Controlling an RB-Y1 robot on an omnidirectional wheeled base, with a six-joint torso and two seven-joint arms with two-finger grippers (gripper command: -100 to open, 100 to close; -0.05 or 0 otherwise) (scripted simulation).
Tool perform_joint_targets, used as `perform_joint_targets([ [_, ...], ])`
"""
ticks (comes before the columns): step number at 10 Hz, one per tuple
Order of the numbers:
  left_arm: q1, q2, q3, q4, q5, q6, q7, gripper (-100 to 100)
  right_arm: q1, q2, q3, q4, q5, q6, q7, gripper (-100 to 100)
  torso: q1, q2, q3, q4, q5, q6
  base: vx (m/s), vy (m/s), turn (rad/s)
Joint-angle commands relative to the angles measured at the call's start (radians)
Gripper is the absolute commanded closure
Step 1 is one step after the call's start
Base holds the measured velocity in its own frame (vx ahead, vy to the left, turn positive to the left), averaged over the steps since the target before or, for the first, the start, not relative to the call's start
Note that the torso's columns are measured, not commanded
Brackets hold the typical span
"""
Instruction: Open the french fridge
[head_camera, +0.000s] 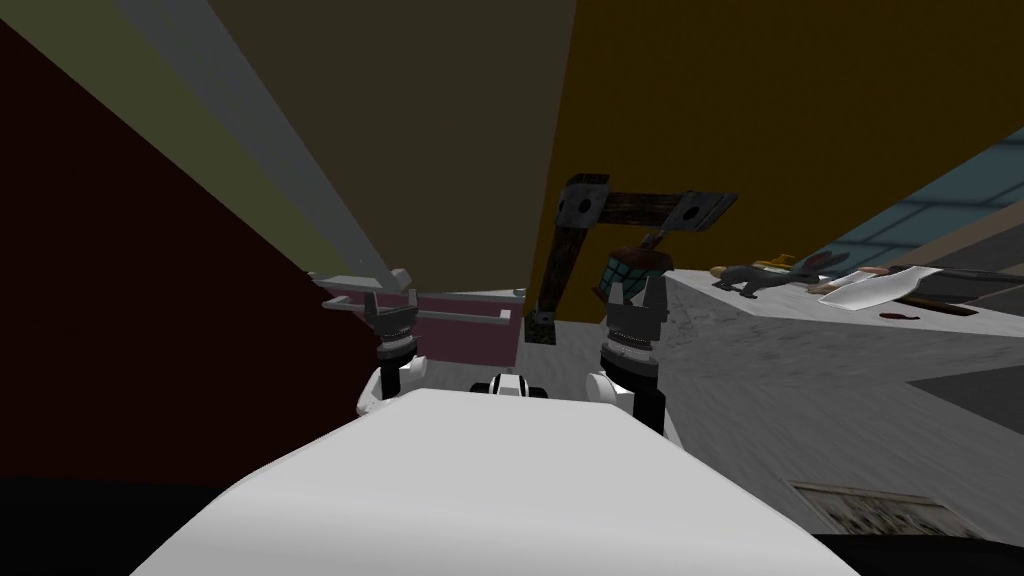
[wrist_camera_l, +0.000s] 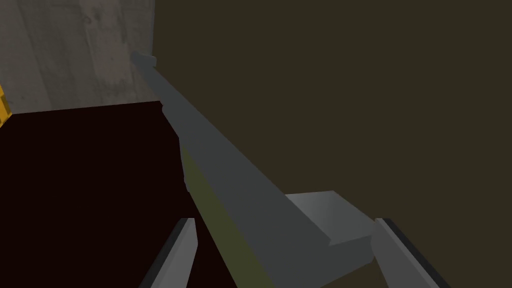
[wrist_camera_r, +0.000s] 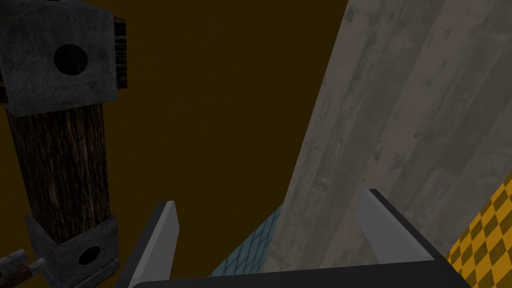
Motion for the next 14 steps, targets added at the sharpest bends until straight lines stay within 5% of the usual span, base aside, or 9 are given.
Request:
perform_joint_targets([
  [1,0.001,-0.02,-0.001,0.003,0.0,-0.004,0.001,-100,0.0,0.0,0.0,0.0,0.0,0.0,0.0,0,0.001,-0.002,-0.001,0.0,0.0,0.0,0.0,0.0,0.0],
  [6,-0.035,0.006,0.013,-0.06,0.007,0.101,0.017,-100,0.0,0.0,0.0,0.0,0.0,0.0,0.0,0,0.005,-0.003,-0.002,-0.001,0.001,0.0,0.004,-0.012,0.011],
  [8,-0.039,0.007,0.014,-0.059,0.007,0.102,0.016,-100,0.0,0.0,0.0,0.0,0.0,0.0,0.0,0,0.005,-0.002,-0.002,-0.001,0.001,0.0,0.002,-0.005,0.003],
  [9,-0.027,0.0,0.01,-0.046,0.006,0.077,0.013,100,0.0,0.0,0.0,0.0,0.0,0.0,0.0,0,0.005,-0.002,-0.002,-0.001,0.002,0.0,-0.002,0.007,-0.011],
  [14,-0.001,-0.021,0.0,-0.003,0.0,0.006,0.003,100,0.0,0.0,0.0,0.0,0.0,0.0,0.0,0,0.004,-0.003,-0.002,-0.001,0.001,0.0,-0.005,0.014,-0.011],
])
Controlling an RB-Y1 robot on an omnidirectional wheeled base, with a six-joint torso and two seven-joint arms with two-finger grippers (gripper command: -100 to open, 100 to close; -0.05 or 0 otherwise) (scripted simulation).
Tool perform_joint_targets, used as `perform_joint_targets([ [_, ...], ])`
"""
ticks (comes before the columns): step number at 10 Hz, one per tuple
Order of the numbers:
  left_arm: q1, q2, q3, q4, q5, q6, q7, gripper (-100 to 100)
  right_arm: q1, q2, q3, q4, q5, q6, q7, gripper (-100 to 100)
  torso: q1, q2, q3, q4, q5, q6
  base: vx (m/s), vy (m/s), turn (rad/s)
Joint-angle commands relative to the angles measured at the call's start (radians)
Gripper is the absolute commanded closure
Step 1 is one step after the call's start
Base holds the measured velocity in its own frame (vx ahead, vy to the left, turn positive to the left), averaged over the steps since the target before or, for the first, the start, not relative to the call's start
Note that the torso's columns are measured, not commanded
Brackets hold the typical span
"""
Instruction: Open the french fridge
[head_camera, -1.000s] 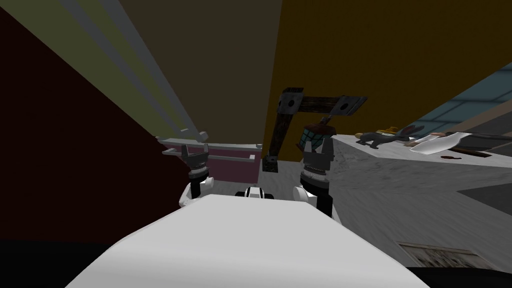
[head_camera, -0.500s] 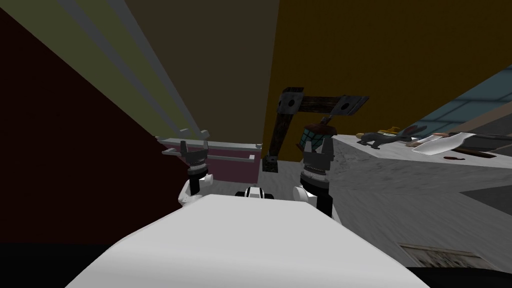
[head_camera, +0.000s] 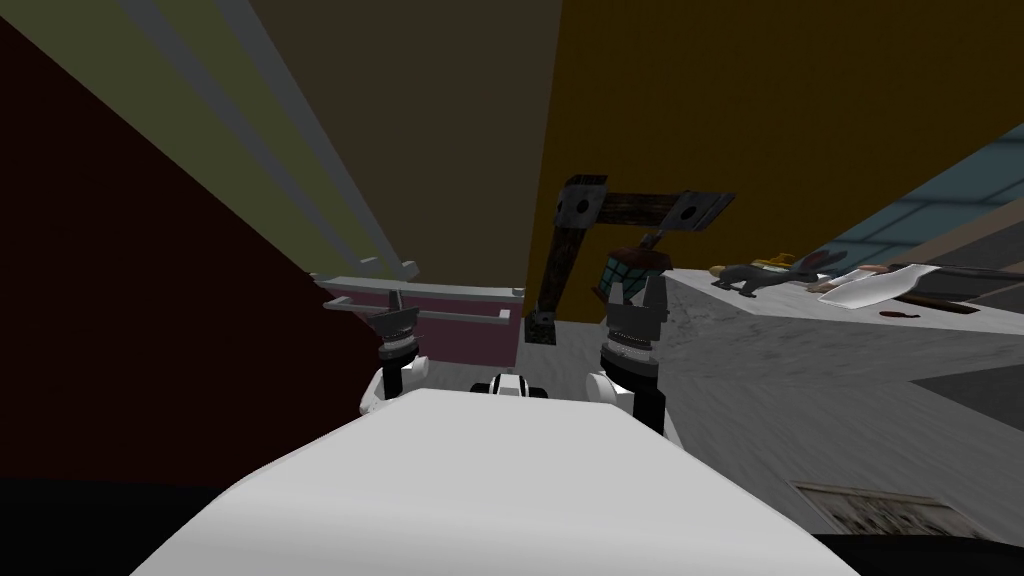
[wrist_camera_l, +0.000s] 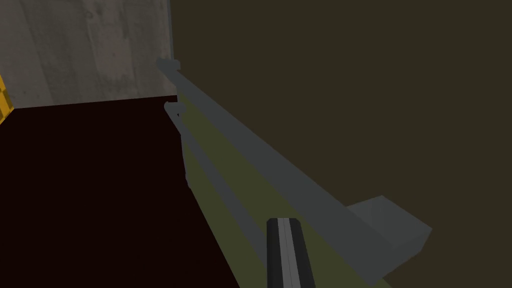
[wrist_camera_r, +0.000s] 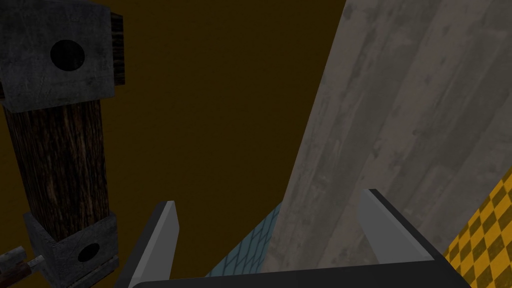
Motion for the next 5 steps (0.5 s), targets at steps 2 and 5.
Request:
perform_joint_targets([
  [2,0.0,0.052,-0.005,0.001,-0.001,-0.006,0.005,-100,0.0,0.0,0.0,0.0,0.0,0.0,0.0,0,0.0,0.0,0.0,0.0,0.0,0.0,0.008,0.02,-0.022],
  [5,-0.006,0.073,-0.03,0.01,-0.002,-0.017,0.031,-100,0.0,0.0,0.0,0.0,0.0,0.0,0.0,0,0.002,-0.001,-0.001,0.0,0.001,0.0,0.047,0.084,-0.084],
])
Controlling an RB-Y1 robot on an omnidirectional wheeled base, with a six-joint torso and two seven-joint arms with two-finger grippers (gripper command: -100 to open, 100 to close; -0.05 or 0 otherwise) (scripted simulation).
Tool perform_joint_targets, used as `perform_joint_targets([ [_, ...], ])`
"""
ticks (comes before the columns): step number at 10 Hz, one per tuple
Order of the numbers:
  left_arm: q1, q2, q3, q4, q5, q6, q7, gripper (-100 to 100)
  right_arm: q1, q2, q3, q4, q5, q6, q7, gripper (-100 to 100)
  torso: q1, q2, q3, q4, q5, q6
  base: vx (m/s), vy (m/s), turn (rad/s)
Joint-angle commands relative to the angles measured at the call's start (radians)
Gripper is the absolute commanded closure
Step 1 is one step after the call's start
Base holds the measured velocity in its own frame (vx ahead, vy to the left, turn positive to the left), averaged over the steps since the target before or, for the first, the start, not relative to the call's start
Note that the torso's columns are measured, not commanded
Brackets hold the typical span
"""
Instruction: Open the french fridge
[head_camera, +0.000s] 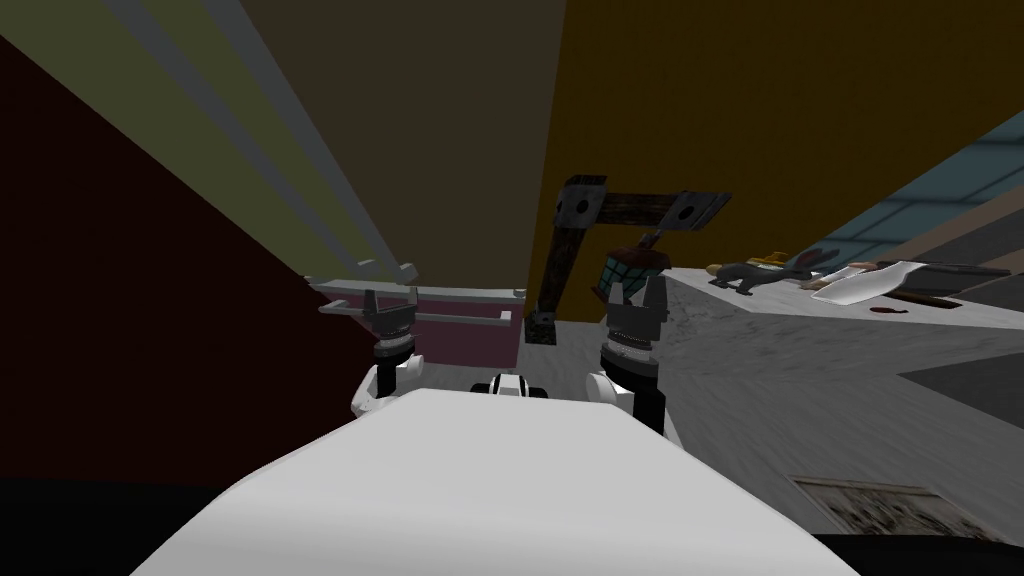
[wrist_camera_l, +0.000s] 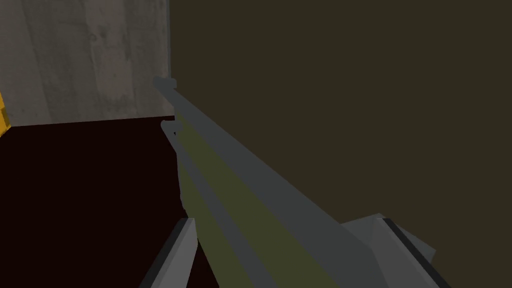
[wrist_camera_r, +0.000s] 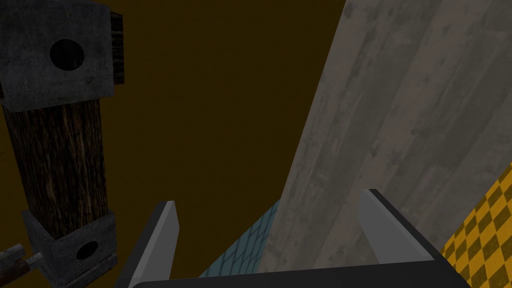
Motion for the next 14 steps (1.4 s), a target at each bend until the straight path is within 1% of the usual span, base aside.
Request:
perform_joint_targets([
  [1,-0.007,0.003,-0.027,0.013,-0.001,-0.011,0.029,-100,0.0,0.0,0.0,0.0,0.0,0.0,0.0,0,0.002,-0.001,0.0,0.0,0.001,0.0,0.077,0.171,-0.159],
  [2,-0.01,0.005,-0.038,0.019,-0.002,-0.014,0.04,-100,0.0,0.0,0.0,0.0,0.0,0.0,0.0,0,0.002,0.0,0.0,0.0,0.001,0.0,0.072,0.174,-0.134],
  [3,-0.013,-0.023,-0.05,0.027,-0.002,-0.015,0.05,-100,0.0,0.0,0.0,0.0,0.0,0.0,0.0,0,0.0,0.001,0.0,0.0,0.0,0.0,0.087,0.171,-0.111],
  [4,-0.014,-0.039,-0.053,0.029,-0.002,-0.016,0.052,-100,0.0,0.0,0.0,0.0,0.0,0.0,0.0,0,-0.002,0.001,0.0,0.0,-0.001,0.0,0.057,0.128,-0.064],
  [5,-0.013,-0.029,-0.05,0.027,-0.003,-0.016,0.048,-100,0.0,0.0,0.0,0.0,0.0,0.0,0.0,0,-0.005,0.002,0.001,0.001,-0.001,0.0,0.015,0.047,-0.014],
  [6,-0.026,-0.022,-0.047,0.008,0.0,0.016,0.056,-100,0.0,0.0,0.0,0.0,0.0,0.0,0.0,0,-0.007,0.003,0.002,0.001,-0.002,-0.001,0.005,0.001,0.016],
  [7,-0.03,-0.019,-0.045,0.001,0.001,0.028,0.058,-100,0.0,0.0,0.0,0.0,0.0,0.0,0.0,0,-0.006,0.002,0.001,0.001,-0.002,0.0,0.002,-0.012,0.012],
  [9,-0.046,-0.007,-0.038,-0.025,0.006,0.072,0.066,-100,0.0,0.0,0.0,0.0,0.0,0.0,0.0,0,-0.006,0.004,0.002,0.004,-0.004,0.0,0.002,-0.016,0.013],
  [11,-0.054,-0.001,-0.035,-0.037,0.008,0.094,0.07,-100,0.0,0.0,0.0,0.0,0.0,0.0,0.0,0,-0.007,0.005,0.001,0.008,-0.008,0.001,-0.007,-0.02,0.009],
  [12,-0.043,-0.004,-0.038,-0.012,0.005,0.085,0.07,-100,0.0,0.0,0.0,0.0,0.0,0.0,0.0,0,-0.007,0.005,0.0,0.01,-0.009,0.001,-0.006,-0.007,0.004],
  [13,-0.054,-0.001,-0.035,-0.037,0.008,0.094,0.07,100,0.0,0.0,0.0,0.0,0.0,0.0,0.0,0,-0.006,0.004,0.001,0.007,-0.007,0.001,0.001,-0.006,-0.018],
  [14,-0.054,-0.001,-0.035,-0.037,0.008,0.094,0.07,100,0.0,0.0,0.0,0.0,0.0,0.0,0.0,0,-0.006,0.006,0.001,0.01,-0.009,-0.001,0.009,-0.001,-0.006],
])
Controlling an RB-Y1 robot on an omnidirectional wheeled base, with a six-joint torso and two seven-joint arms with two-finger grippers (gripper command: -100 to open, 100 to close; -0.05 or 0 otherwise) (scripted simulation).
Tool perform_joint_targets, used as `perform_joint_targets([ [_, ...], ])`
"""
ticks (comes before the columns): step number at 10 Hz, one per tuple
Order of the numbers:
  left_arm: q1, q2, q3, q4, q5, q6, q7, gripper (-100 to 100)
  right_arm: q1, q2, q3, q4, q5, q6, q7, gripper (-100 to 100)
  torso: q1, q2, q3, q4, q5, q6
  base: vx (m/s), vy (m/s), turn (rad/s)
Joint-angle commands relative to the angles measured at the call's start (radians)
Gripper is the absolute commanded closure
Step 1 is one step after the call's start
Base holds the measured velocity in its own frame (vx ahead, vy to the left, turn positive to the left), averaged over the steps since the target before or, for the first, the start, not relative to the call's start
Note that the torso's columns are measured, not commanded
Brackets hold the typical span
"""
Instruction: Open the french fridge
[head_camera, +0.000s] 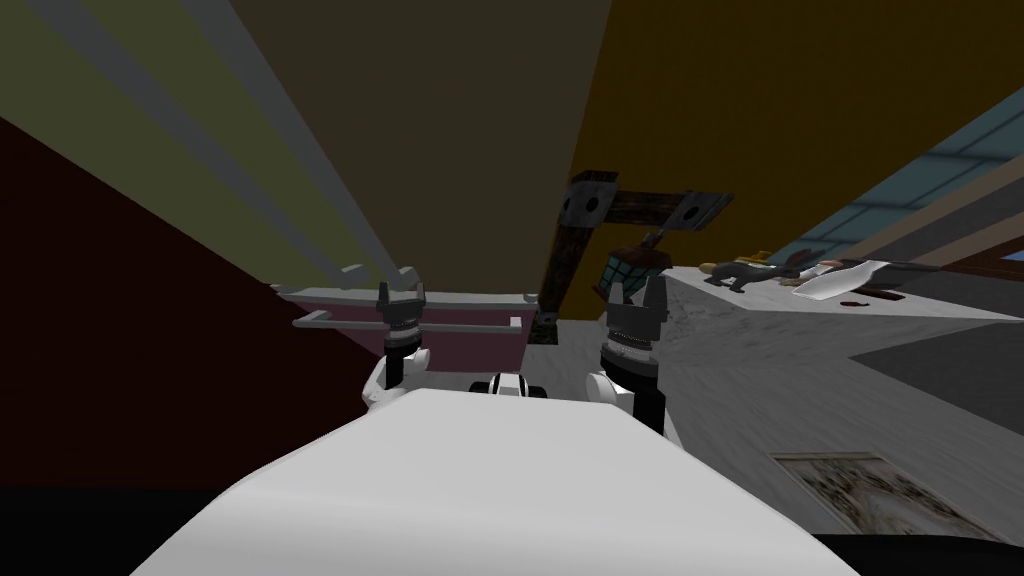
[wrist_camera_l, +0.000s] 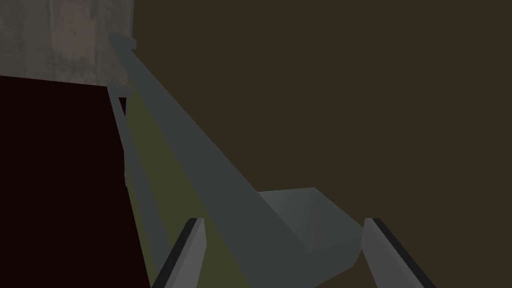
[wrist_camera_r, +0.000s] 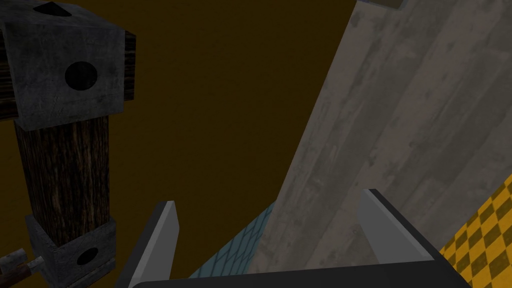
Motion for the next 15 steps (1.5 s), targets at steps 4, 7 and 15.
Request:
perform_joint_targets([
  [4,0.017,-0.02,-0.009,0.017,-0.006,-0.078,-0.017,100,0.0,0.0,0.0,0.0,0.0,0.0,0.0,0,0.0,0.003,0.004,-0.004,0.004,0.0,0.006,0.02,-0.01],
  [7,0.03,-0.027,-0.013,0.029,-0.008,-0.098,-0.02,100,0.0,0.0,0.0,0.0,0.0,0.0,0.0,0,0.004,-0.002,0.001,-0.008,0.008,0.0,-0.009,0.004,-0.006],
  [15,0.03,-0.068,0.102,-0.031,0.034,0.016,-0.122,100,0.0,0.0,0.0,0.0,0.0,0.0,0.0,0,-0.003,0.002,0.001,-0.003,0.0,0.0,-0.083,-0.211,0.17],
])
